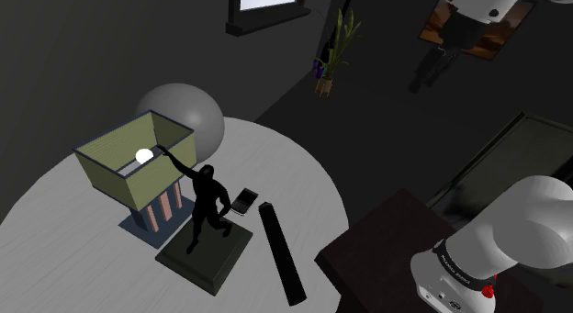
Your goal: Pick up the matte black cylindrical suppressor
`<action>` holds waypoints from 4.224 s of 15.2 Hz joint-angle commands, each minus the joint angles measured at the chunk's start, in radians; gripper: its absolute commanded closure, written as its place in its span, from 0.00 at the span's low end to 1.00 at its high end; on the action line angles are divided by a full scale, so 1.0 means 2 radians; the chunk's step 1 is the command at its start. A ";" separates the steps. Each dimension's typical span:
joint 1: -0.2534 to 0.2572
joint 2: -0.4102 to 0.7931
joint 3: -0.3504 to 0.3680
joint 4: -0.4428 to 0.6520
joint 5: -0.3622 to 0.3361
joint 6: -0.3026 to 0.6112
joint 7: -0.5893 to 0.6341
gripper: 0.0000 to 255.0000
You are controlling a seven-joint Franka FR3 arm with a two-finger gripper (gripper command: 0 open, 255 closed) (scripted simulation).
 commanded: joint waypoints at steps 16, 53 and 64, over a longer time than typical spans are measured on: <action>0.047 0.018 0.116 -0.184 0.083 0.196 0.136 0.00; 0.200 0.620 0.145 -0.067 -0.322 0.635 0.740 0.00; 0.192 0.613 0.154 -0.071 -0.315 0.630 0.734 1.00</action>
